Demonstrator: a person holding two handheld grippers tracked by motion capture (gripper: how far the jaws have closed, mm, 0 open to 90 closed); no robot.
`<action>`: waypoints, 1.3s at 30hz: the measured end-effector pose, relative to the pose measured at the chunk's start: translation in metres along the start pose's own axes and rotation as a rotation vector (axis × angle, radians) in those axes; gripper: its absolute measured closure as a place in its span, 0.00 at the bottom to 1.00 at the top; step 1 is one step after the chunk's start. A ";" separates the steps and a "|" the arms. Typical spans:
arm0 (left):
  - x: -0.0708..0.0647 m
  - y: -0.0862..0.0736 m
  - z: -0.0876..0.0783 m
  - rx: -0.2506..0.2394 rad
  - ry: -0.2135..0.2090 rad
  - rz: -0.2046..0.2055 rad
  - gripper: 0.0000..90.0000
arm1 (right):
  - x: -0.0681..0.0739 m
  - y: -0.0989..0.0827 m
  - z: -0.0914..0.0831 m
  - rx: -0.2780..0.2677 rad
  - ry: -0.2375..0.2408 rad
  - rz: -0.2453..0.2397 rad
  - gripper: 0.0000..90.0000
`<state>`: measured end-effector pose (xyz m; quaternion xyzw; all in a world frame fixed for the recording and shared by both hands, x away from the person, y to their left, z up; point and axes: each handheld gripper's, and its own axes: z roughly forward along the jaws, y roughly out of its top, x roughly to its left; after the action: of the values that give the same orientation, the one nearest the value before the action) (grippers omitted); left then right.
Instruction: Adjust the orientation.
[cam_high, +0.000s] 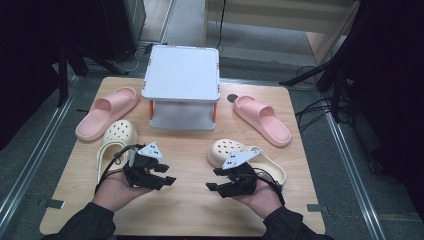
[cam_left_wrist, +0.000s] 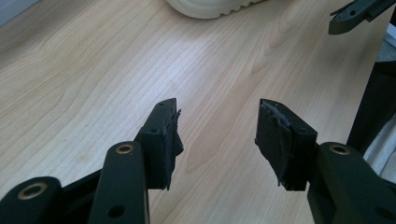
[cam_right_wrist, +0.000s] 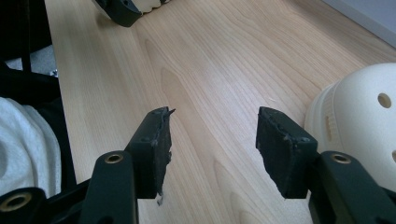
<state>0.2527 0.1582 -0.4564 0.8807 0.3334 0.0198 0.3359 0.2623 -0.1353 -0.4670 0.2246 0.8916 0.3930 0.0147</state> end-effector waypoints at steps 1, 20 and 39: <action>0.000 0.000 -0.001 -0.005 0.000 -0.002 0.54 | 0.000 0.000 0.000 -0.001 0.000 0.002 0.51; 0.004 -0.010 -0.015 -0.028 0.048 -0.069 0.54 | -0.003 0.007 0.003 -0.002 0.017 -0.010 0.54; 0.011 -0.026 -0.038 -0.056 0.129 -0.129 0.54 | 0.000 0.013 0.015 0.038 0.023 -0.037 0.50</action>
<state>0.2368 0.2012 -0.4453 0.8444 0.4098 0.0639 0.3391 0.2700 -0.1174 -0.4682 0.2036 0.9031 0.3781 0.0073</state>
